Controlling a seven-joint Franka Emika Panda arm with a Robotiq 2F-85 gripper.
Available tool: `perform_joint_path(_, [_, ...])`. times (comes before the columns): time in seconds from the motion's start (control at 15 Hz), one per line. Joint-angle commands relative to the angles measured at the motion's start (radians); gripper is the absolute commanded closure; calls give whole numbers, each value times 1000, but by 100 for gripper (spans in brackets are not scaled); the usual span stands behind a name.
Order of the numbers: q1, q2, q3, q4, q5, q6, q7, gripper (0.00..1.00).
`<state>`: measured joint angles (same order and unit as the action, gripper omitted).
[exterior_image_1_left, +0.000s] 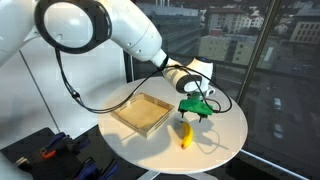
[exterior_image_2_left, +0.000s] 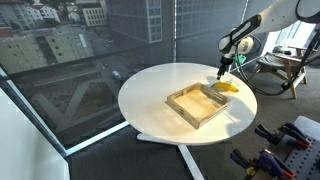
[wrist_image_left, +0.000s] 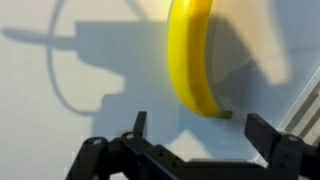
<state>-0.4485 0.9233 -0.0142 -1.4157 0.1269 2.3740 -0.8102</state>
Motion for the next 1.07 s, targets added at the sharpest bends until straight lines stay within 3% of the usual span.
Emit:
perform_joint_path(0.0, [-9, 16, 2, 22, -14, 0, 10, 0])
perform_joint_path(1.0, [-33, -7, -10, -27, -14, 23, -2, 0])
